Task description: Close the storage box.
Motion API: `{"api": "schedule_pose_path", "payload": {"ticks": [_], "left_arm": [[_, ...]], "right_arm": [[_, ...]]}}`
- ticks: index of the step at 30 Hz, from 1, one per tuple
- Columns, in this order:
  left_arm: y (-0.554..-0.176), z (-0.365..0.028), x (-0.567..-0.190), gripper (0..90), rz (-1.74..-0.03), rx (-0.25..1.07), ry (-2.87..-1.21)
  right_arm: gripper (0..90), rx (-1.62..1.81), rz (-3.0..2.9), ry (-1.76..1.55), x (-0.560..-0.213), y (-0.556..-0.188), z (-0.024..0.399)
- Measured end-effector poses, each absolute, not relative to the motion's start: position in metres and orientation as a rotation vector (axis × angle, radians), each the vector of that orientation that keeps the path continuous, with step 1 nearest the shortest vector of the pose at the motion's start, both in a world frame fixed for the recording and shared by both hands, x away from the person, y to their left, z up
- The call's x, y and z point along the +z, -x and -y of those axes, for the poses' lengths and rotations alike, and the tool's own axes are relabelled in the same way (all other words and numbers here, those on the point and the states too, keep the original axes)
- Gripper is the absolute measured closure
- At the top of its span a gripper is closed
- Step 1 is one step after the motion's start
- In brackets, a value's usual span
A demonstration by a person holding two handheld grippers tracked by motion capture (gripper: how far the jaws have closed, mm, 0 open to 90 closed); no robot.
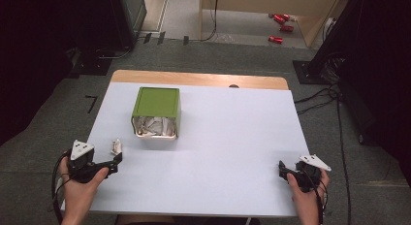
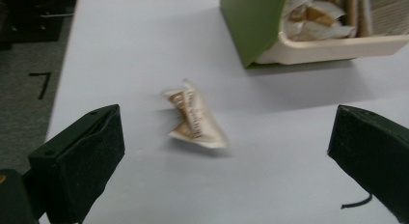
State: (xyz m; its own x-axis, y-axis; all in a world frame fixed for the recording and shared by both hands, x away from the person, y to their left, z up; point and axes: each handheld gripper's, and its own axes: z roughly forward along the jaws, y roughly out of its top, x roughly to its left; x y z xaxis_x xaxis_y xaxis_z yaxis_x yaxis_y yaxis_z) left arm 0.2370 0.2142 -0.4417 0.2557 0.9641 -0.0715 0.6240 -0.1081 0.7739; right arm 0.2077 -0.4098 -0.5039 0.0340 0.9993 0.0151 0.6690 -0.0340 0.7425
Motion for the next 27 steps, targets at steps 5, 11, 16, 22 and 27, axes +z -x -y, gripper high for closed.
{"api": "schedule_pose_path", "payload": {"ticks": [5, 11, 16, 22, 27], "left_arm": [[-0.233, -0.232, -0.456, 0.0, -1.497, 0.615, -1.820], [-0.231, -0.244, -0.470, 0.0, -1.520, 0.620, -1.865], [-0.234, -0.243, -0.482, 0.0, -1.538, 0.606, -1.916], [-0.238, -0.237, -0.491, 0.3, -1.548, 0.609, -1.988], [-0.238, -0.236, -0.493, 1.6, -1.556, 0.613, -1.991]], "right_arm": [[15.3, 0.767, -1.691, -1.758, -0.504, -0.208, 0.410], [15.3, 0.766, -1.690, -1.761, -0.504, -0.208, 0.410], [15.3, 0.766, -1.691, -1.758, -0.504, -0.208, 0.410], [15.3, 0.766, -1.690, -1.757, -0.504, -0.208, 0.410], [15.3, 0.766, -1.691, -1.757, -0.504, -0.208, 0.410]]}}
